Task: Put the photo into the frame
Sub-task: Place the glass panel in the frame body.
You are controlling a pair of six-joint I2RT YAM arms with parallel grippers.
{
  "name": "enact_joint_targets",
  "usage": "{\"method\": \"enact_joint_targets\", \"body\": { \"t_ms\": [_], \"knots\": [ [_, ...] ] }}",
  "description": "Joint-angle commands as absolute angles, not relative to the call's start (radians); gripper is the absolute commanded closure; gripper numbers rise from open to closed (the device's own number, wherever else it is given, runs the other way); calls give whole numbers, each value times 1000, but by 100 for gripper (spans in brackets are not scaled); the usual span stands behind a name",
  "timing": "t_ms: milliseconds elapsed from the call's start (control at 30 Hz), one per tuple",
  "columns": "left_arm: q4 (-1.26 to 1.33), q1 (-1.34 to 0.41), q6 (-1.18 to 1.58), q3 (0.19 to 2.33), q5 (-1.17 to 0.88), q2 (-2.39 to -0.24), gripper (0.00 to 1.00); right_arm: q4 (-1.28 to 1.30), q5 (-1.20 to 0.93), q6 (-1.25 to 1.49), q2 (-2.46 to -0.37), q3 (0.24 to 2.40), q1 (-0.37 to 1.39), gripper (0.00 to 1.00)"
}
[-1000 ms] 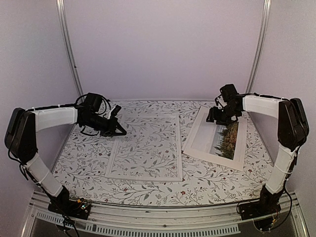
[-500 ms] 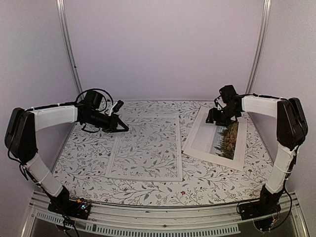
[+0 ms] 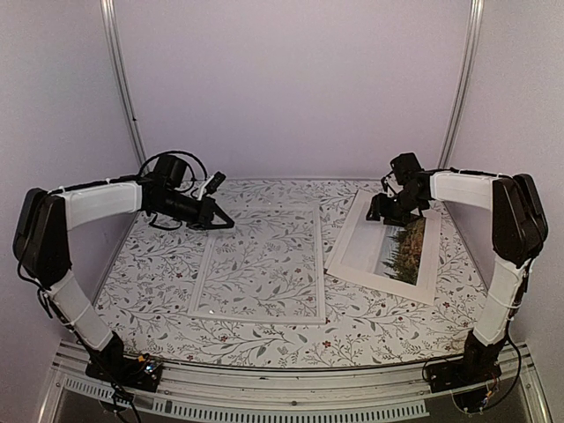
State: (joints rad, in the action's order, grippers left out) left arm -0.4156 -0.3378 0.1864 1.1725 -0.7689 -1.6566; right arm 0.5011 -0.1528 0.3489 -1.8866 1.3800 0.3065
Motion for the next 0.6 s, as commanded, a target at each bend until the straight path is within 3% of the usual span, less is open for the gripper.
{"method": "enact_joint_targets", "body": {
  "t_ms": [0,567],
  "knots": [
    [-437,-349,163,1220,-755,-1697,100,485,-161,335,-1902,1381,310,39],
    [-477,-349,170,1282,-727,-1768,100,477,-170,336,-1907,1373,312,39]
  ]
}}
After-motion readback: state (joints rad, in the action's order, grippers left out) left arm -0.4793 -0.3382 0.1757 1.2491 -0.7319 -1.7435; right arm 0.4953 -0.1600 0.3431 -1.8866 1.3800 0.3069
